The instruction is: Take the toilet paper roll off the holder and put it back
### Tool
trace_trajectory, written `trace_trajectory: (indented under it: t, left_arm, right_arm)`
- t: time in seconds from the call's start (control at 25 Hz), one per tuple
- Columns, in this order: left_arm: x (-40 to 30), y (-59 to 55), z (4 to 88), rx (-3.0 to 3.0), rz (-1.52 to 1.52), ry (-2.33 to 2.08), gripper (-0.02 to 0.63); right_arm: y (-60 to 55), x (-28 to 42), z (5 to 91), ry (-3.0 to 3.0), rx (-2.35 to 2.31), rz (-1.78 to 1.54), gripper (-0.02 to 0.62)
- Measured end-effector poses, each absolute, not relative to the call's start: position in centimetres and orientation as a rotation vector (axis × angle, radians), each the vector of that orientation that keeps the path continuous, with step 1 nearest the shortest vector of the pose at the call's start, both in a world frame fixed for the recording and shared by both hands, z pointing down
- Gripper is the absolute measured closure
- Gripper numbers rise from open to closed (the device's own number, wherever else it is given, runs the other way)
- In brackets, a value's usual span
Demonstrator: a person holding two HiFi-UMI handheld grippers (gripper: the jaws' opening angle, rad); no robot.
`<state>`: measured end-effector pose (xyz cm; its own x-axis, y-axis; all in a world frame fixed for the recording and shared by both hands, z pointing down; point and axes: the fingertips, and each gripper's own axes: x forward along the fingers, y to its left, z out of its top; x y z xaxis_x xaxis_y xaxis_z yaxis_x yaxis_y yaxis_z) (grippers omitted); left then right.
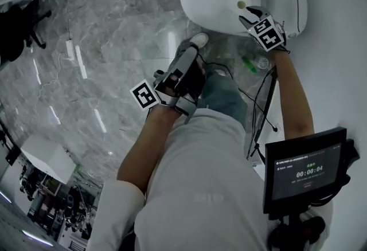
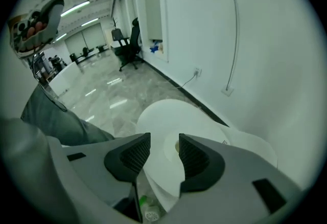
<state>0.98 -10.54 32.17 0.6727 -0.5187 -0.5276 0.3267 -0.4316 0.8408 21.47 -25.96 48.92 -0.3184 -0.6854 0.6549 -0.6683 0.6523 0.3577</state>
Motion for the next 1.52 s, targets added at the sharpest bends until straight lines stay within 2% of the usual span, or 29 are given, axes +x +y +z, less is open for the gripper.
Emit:
trace_trajectory:
  t: [0.12, 0.24, 0.96, 1.24, 1.52]
  left_arm:
    - [0.1, -11.1, 33.5, 1.751, -0.969, -0.187, 0.600]
    - [-0.5, -10.3, 34.0, 1.727, -1.004, -0.208, 0.600]
    - [-2.6, -10.9, 33.4, 1.690, -1.112, -0.290, 0.600]
    - [-2.7, -13.1, 33.1, 1.717, -1.071, -0.264, 0.600]
    - [-5.1, -12.0, 34.9, 1.664, -1.108, -0.354, 0.600]
  right_arm:
    - [-28.0, 22.9, 51.4, -1.967, 1.026, 0.013, 0.435]
    - [-28.0, 24.1, 53.5, -1.882, 0.975, 0.067, 0.399]
    - [-28.5, 26.4, 55.7, -1.652, 0.962, -0.015, 0.418]
    - [-28.9, 22.3, 50.3, -1.972, 1.142, 0.106, 0.419]
    - [-27.0, 12.5, 42.5, -2.391, 1.039, 0.112, 0.419]
